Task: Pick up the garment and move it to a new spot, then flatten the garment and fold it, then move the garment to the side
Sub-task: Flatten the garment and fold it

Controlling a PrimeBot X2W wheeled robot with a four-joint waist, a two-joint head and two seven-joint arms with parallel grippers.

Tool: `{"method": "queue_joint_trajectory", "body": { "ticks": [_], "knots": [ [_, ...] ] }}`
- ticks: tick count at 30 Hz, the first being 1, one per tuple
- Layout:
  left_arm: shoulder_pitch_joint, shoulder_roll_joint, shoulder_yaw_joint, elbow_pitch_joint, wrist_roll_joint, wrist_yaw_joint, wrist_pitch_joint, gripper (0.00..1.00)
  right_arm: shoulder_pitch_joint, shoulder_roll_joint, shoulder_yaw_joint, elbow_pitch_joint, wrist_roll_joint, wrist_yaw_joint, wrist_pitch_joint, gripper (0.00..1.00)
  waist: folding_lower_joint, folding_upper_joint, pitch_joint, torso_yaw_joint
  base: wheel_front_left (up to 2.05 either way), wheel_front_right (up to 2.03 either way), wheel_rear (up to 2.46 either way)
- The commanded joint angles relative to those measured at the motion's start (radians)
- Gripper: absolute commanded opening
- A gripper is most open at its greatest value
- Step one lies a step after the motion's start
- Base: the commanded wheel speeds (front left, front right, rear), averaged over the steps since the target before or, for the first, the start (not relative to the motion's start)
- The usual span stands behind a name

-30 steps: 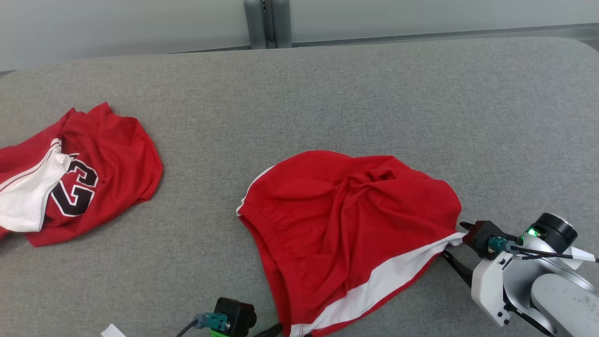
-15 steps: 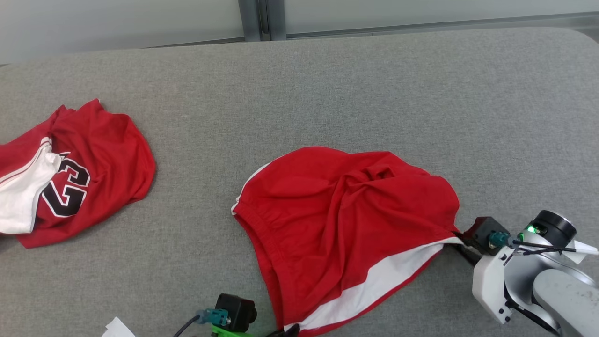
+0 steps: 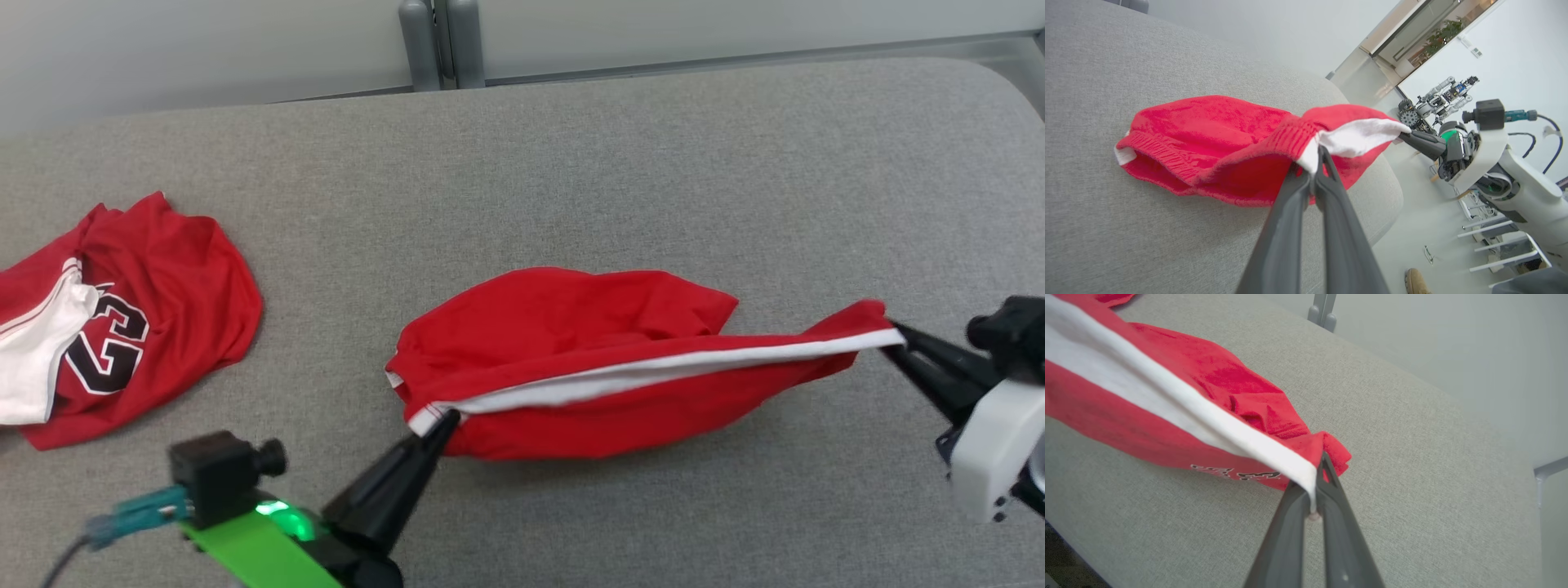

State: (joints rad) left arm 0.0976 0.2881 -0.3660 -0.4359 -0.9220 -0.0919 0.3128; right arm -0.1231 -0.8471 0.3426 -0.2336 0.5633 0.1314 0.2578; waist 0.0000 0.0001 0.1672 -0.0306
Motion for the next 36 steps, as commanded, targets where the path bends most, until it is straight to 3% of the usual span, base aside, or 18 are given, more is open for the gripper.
{"method": "queue_joint_trajectory", "body": {
  "ticks": [1,5,8,12,16,21,26,30,36],
  "knots": [
    [-0.022,0.03,0.037,-0.071,-0.015,0.017,0.021,0.0,0.019,-0.023,-0.07,-0.081,0.012,-0.001,0.042,0.0,0.0,-0.0001,0.019,-0.007,0.0,0.0,0.0],
    [-0.139,0.077,0.116,-0.215,-0.082,0.061,0.11,0.0,-0.007,-0.062,-0.221,-0.285,0.054,-0.001,0.169,0.0,0.0,-0.0001,0.089,-0.023,0.0,0.0,0.0],
    [-0.303,0.111,0.154,-0.211,-0.112,0.075,0.185,0.0,-0.112,-0.109,-0.267,-0.358,0.09,-0.001,0.246,0.0,0.0,-0.0001,0.165,-0.023,0.0,0.0,0.0],
    [-0.62,0.116,0.181,-0.074,-0.136,0.093,0.268,0.0,-0.37,-0.17,-0.233,-0.348,0.121,-0.001,0.324,0.0,0.0,-0.0001,0.298,-0.005,0.0,0.0,0.0],
    [-0.973,0.086,0.175,0.154,-0.057,0.086,0.254,0.0,-0.74,-0.167,-0.104,-0.252,0.066,-0.002,0.313,0.0,0.0,-0.0001,0.424,0.026,0.0,0.0,0.0],
    [-1.348,0.055,0.151,0.453,0.063,0.02,0.149,0.0,-1.231,-0.018,0.1,-0.003,-0.055,-0.002,0.243,0.0,0.0,-0.0001,0.553,0.044,0.0,0.0,0.0],
    [-1.588,0.006,0.188,0.707,0.128,-0.014,-0.077,0.0,-1.527,0.138,0.198,0.284,-0.202,-0.002,0.051,0.0,0.0,-0.0001,0.622,0.043,0.0,0.0,0.0],
    [-1.636,0.015,0.123,0.857,0.175,-0.035,-0.189,0.0,-1.559,0.214,0.246,0.467,-0.287,-0.002,-0.089,0.0,0.0,-0.0001,0.651,0.039,0.0,0.0,0.0],
    [-1.48,0.061,-0.076,0.897,0.123,-0.04,-0.29,0.0,-1.373,0.246,0.311,0.6,-0.273,-0.002,-0.211,0.0,0.0,-0.0001,0.63,0.039,0.0,0.0,0.0]
  ]
}}
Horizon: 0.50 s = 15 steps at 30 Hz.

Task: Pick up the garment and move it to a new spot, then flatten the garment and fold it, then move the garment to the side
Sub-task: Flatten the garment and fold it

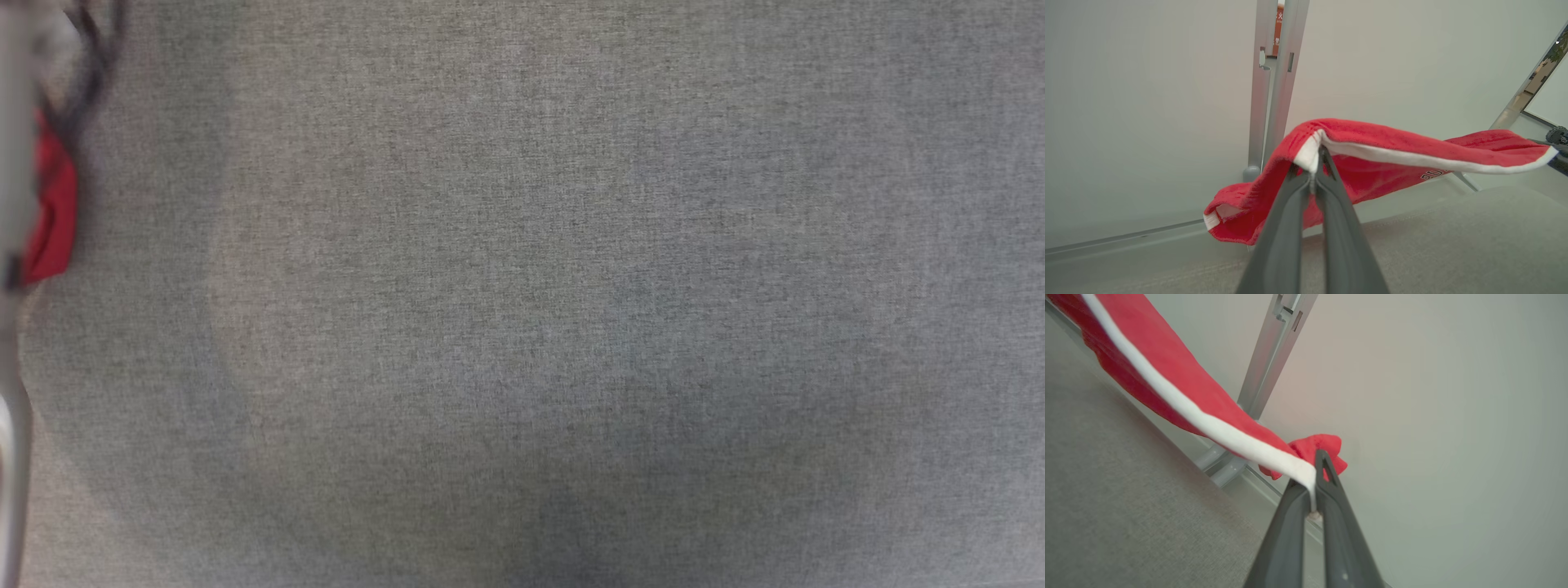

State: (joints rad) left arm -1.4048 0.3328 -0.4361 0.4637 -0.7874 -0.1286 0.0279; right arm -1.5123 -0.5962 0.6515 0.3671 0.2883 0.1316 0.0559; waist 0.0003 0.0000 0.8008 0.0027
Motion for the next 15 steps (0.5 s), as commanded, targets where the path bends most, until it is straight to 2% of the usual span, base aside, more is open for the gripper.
{"method": "queue_joint_trajectory", "body": {
  "ticks": [1,5,8,13,15],
  "knots": [
    [0.056,0.03,-0.04,-0.013,-0.023,-0.003,-0.018,0.0,0.048,-0.012,0.009,0.001,0.005,-0.002,-0.024,0.0,-0.0003,0.0,-0.011,0.007,0.0,0.0,0.0],
    [0.247,0.085,-0.167,-0.076,-0.092,-0.003,-0.091,0.0,0.233,-0.055,0.019,-0.036,0.012,-0.002,-0.088,0.0,-0.0003,0.0,-0.073,0.013,0.0,0.0,0.0],
    [0.42,0.161,-0.257,-0.162,-0.141,-0.003,-0.132,0.0,0.41,-0.104,-0.004,-0.117,0.025,-0.002,-0.108,0.0,-0.0003,0.0,-0.156,0.014,0.0,0.0,0.0],
    [0.745,0.226,-0.361,-0.24,-0.202,-0.003,-0.186,0.0,0.77,-0.191,-0.032,-0.275,0.053,-0.002,-0.044,0.0,-0.0003,0.0,-0.344,0.006,0.0,0.0,0.0],
    [0.863,0.24,-0.365,-0.277,-0.24,0.017,-0.211,0.0,0.924,-0.204,-0.055,-0.338,0.065,-0.002,-0.013,0.0,-0.0003,0.0,-0.412,-0.001,0.0,0.0,0.0]
  ]
}}
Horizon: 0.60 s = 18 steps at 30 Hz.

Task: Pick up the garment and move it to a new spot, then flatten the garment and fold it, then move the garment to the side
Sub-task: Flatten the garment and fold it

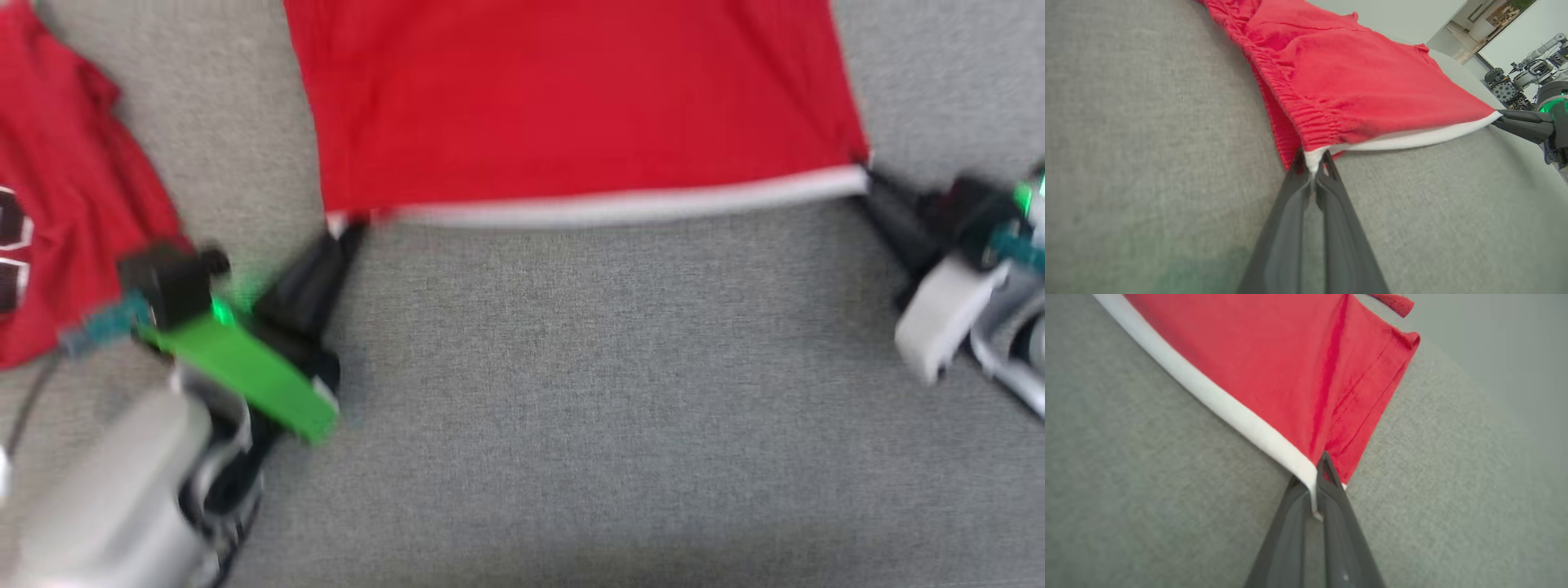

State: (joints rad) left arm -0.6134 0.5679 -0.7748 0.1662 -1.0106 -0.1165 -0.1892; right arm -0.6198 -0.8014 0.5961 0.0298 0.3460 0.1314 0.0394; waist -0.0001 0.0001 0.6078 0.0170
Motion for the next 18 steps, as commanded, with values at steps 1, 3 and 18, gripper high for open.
{"method": "queue_joint_trajectory", "body": {
  "ticks": [1,3,18],
  "knots": [
    [0.132,0.006,-0.028,-0.005,-0.039,0.021,-0.006,0.0,0.115,-0.001,-0.022,-0.035,0.01,-0.002,0.015,0.0,0.0001,-0.0001,-0.257,-0.016,0.0,0.0,0.0],
    [0.241,0.007,-0.032,-0.061,-0.076,0.052,-0.02,0.0,0.259,0.003,-0.067,-0.101,0.018,-0.002,0.037,0.0,0.0001,-0.0001,-0.316,-0.02,0.0,0.0,0.0],
    [0.666,0.041,-0.029,-0.386,-0.164,0.256,-0.047,0.0,0.939,0.006,-0.406,-0.526,-0.012,-0.002,0.244,0.0,0.0001,-0.0001,-0.485,-0.001,0.0,0.0,0.0]
  ]
}}
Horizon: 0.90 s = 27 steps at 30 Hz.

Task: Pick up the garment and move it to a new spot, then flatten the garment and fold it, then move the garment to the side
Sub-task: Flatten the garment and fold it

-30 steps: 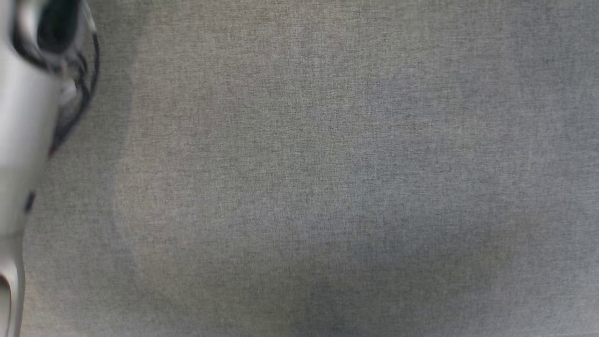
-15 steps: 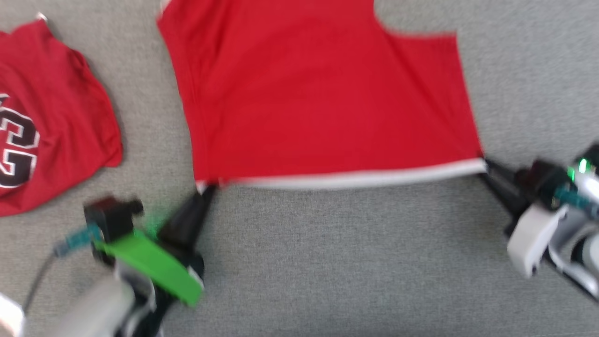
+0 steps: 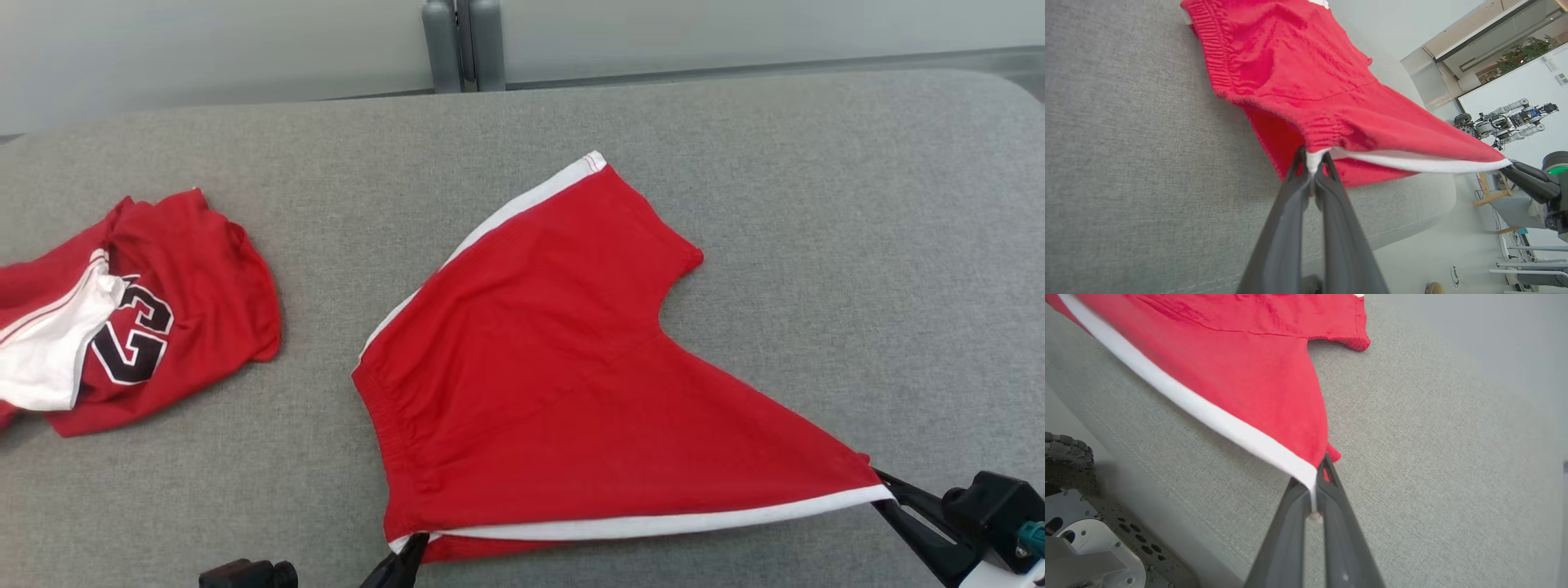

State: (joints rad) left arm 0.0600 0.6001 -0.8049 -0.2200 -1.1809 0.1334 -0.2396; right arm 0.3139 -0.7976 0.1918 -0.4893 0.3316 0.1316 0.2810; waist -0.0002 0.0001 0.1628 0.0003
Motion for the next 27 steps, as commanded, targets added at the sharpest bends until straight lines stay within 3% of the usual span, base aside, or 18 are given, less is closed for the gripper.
{"method": "queue_joint_trajectory", "body": {
  "ticks": [1,7,13,18,27],
  "knots": [
    [-0.021,0.008,0.001,-0.003,0.007,0.009,0.011,0.0,-0.002,-0.006,-0.002,-0.015,0.004,-0.002,0.009,0.0,0.0002,-0.0001,-0.031,0.021,0.0,0.0,0.0],
    [-0.122,-0.01,0.023,-0.012,0.007,0.024,0.063,0.0,-0.17,-0.064,0.051,0.001,0.056,-0.002,0.04,0.0,0.0002,-0.0001,0.083,0.074,0.0,0.0,0.0],
    [-0.241,-0.036,0.046,-0.006,0.009,0.009,0.105,0.0,-0.45,-0.151,0.152,0.092,0.14,-0.002,0.09,0.0,0.0002,-0.0001,0.198,0.155,0.0,0.0,0.0],
    [-0.343,-0.079,0.056,0.007,0.003,-0.002,0.136,0.0,-0.694,-0.228,0.276,0.174,0.186,-0.002,0.141,0.0,0.0002,-0.0001,0.268,0.237,0.0,0.0,0.0],
    [-0.531,-0.185,0.038,0.115,0.009,-0.055,0.191,0.0,-1.09,-0.265,0.543,0.286,0.294,-0.002,0.239,0.0,0.0002,-0.0001,0.371,0.344,0.0,0.0,0.0]
  ]
}}
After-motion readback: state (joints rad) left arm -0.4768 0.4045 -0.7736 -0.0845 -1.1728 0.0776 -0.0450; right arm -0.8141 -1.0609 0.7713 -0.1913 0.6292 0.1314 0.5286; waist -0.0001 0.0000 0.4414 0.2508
